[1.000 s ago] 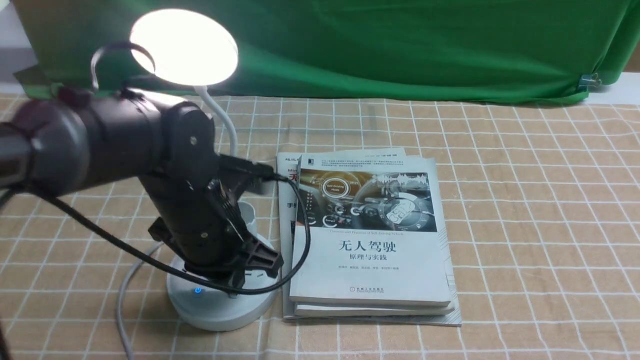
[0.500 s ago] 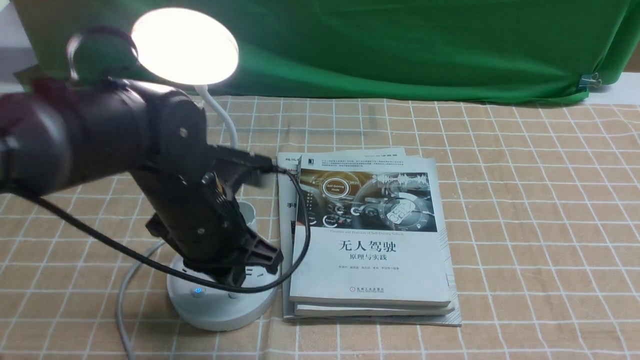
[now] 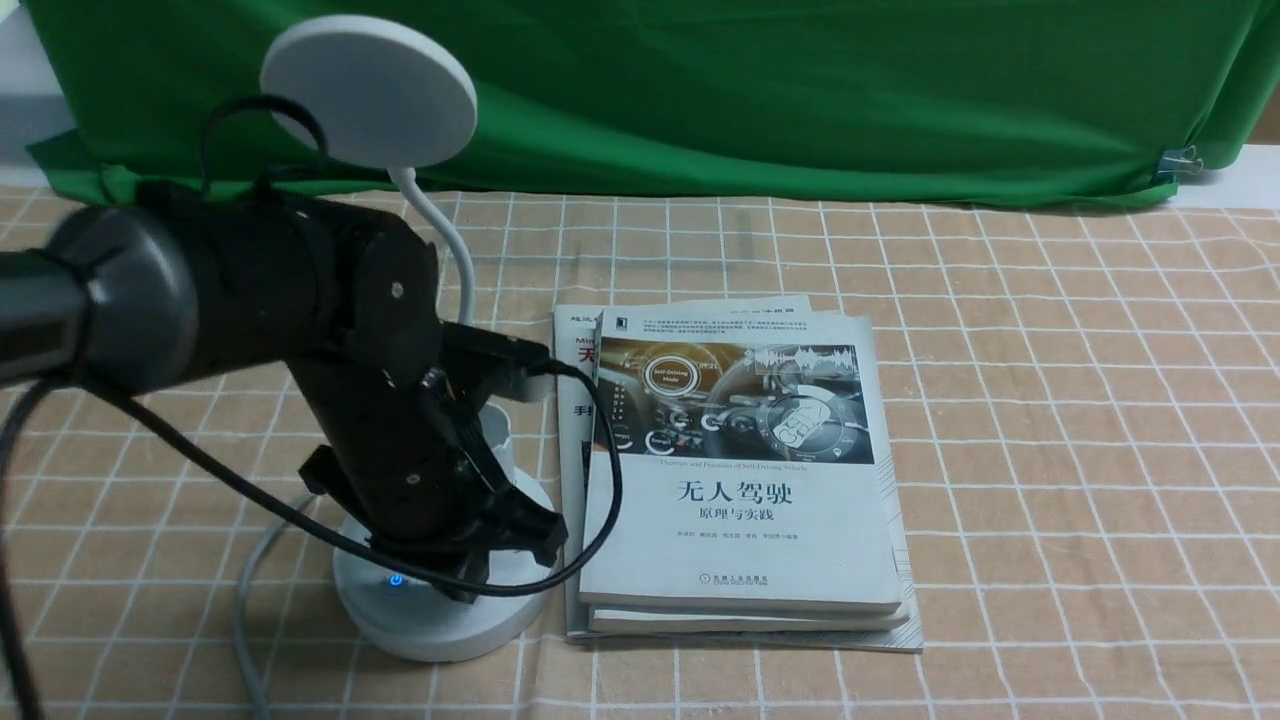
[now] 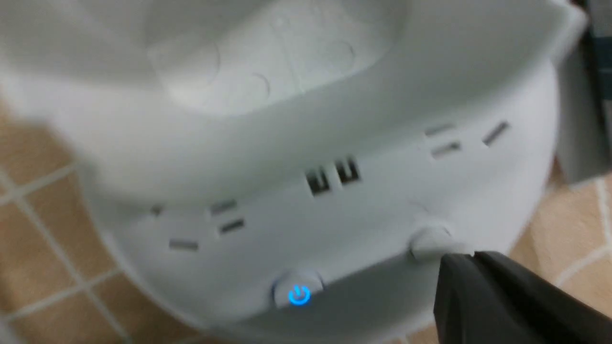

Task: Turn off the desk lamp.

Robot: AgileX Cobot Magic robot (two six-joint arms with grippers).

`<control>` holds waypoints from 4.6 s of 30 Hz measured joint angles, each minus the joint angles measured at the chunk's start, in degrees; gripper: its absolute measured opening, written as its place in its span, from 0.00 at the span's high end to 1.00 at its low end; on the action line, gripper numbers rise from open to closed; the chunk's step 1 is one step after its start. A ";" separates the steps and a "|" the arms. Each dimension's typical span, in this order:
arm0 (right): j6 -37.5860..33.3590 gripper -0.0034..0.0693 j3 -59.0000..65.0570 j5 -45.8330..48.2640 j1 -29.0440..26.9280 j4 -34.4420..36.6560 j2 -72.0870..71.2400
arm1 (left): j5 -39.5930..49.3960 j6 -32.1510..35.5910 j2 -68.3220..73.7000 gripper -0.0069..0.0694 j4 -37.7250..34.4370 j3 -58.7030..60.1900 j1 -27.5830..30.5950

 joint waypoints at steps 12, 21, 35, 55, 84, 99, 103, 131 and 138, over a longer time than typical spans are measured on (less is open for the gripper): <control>0.00 0.62 0.00 0.00 0.00 0.00 0.00 | -5.35 -0.21 -26.44 0.92 -1.35 12.75 0.00; 0.00 0.62 0.00 0.00 0.00 0.00 0.00 | -22.25 -0.92 -57.06 0.92 -2.42 34.02 0.00; 0.00 0.62 0.00 0.00 0.00 0.00 0.00 | -33.93 -1.04 -75.42 0.92 -2.66 50.27 0.00; 0.00 0.62 0.00 0.00 0.00 0.00 0.00 | -37.66 -1.04 -76.32 0.91 5.13 52.24 0.94; 0.00 0.62 0.00 0.00 0.00 0.00 0.00 | -36.71 -5.58 -98.03 0.91 2.00 66.24 25.83; 0.00 0.62 0.00 0.00 0.00 0.00 0.00 | -36.25 -5.58 -98.03 0.91 2.00 66.24 25.83; 0.00 0.62 0.00 0.00 0.00 0.00 0.00 | -36.25 -5.58 -98.03 0.91 2.00 66.24 25.83; 0.00 0.62 0.00 0.00 0.00 0.00 0.00 | -36.25 -5.32 -98.03 0.91 2.00 66.24 25.83; 0.00 0.62 0.00 0.00 0.00 0.00 0.00 | -36.25 -5.32 -98.03 0.91 2.00 66.24 25.83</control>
